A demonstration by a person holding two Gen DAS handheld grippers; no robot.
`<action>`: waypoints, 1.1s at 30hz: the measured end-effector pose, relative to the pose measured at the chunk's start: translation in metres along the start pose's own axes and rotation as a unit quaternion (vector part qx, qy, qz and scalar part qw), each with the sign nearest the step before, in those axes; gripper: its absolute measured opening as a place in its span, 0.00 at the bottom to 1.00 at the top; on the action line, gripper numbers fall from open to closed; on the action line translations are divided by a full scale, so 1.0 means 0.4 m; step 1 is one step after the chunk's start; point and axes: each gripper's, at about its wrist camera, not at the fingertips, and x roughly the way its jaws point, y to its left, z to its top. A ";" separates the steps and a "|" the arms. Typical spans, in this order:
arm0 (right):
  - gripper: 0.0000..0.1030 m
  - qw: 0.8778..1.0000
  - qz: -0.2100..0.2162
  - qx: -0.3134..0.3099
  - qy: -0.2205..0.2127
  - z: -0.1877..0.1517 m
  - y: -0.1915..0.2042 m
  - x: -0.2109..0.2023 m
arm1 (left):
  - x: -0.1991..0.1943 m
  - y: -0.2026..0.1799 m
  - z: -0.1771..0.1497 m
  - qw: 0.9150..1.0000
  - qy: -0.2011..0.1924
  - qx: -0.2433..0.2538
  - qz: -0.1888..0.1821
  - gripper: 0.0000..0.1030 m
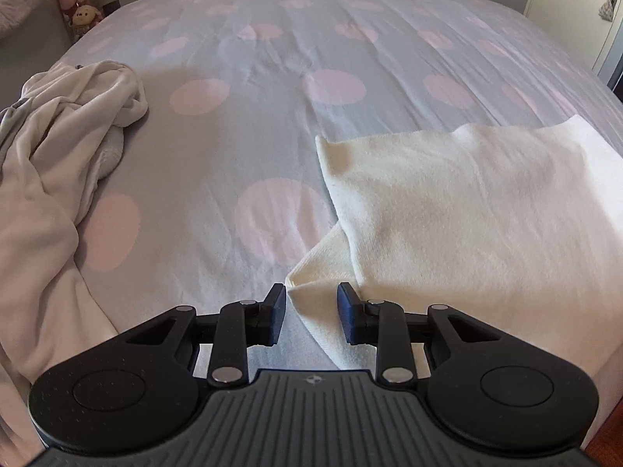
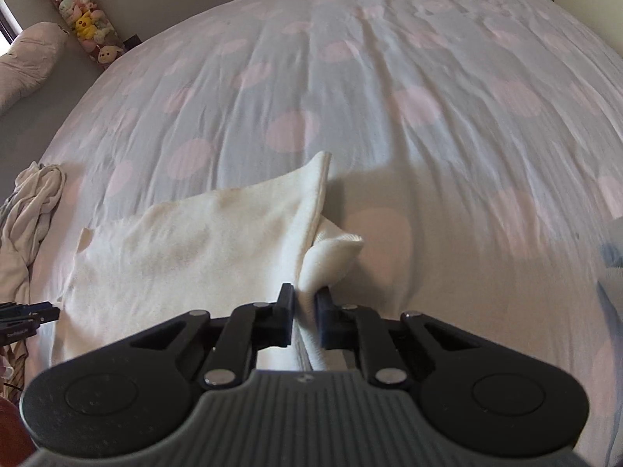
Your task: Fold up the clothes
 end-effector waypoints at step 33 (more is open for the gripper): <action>0.10 0.986 0.079 -0.125 0.082 -0.068 0.582 0.190 | -0.027 0.057 -0.006 0.991 -0.034 -0.060 -0.111 0.26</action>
